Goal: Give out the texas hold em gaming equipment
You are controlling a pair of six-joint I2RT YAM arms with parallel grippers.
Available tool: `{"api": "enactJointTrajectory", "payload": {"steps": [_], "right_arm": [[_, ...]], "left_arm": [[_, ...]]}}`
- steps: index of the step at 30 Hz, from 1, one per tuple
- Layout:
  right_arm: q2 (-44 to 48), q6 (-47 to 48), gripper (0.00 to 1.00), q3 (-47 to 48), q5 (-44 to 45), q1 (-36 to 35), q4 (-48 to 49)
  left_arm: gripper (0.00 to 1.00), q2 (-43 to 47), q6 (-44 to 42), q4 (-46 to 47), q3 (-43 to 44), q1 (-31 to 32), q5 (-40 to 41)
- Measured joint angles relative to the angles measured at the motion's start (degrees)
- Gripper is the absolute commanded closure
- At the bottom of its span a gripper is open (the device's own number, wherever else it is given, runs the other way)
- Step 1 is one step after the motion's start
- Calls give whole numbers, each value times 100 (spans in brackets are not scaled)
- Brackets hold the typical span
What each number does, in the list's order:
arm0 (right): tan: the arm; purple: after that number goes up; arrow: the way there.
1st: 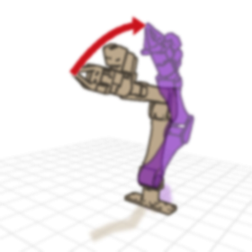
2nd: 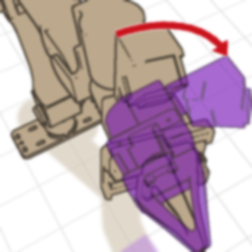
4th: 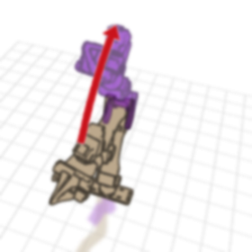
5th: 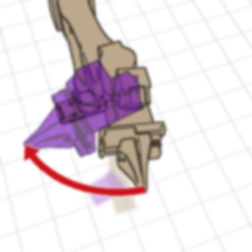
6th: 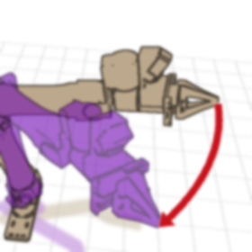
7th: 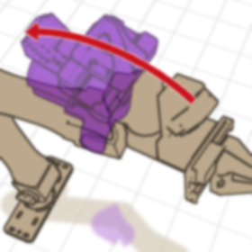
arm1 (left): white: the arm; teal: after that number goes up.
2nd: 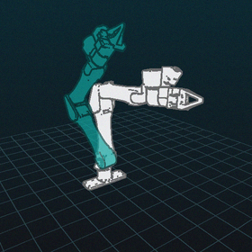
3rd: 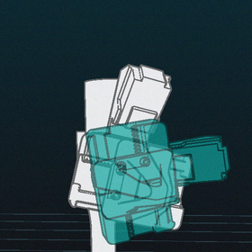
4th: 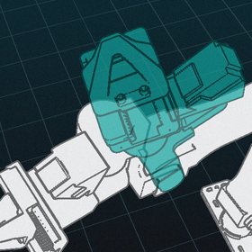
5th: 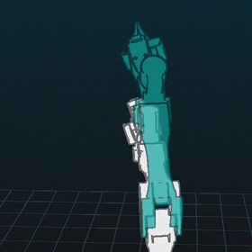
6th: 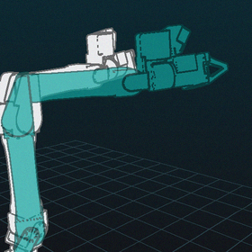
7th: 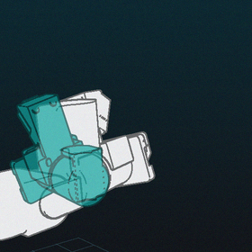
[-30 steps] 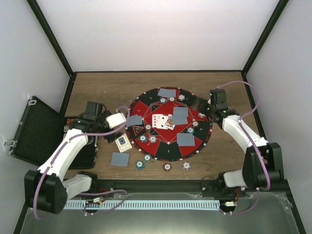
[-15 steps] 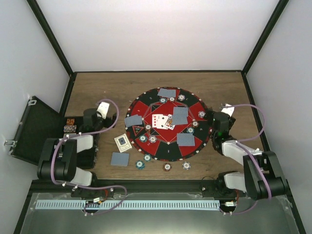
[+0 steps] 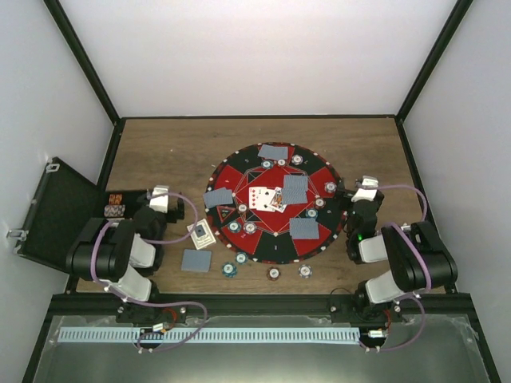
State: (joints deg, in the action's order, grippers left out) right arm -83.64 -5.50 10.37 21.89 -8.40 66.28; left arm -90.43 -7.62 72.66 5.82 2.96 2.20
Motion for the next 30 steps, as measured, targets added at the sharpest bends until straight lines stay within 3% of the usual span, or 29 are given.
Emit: {"api": "enactJointTrajectory", "payload": {"steps": [6,10,30], "right_arm": [[-461,138,0,136,-1058,479,387],[-483,142,0,136,-1357,531,498],[-485,142,0,136,-1565,533,610]], "left_arm": [[0,61,264,-295,953,-160,173],[0,101,380,-428,1029,-245,216],[0,98,468,-592,1012,-245,271]]}}
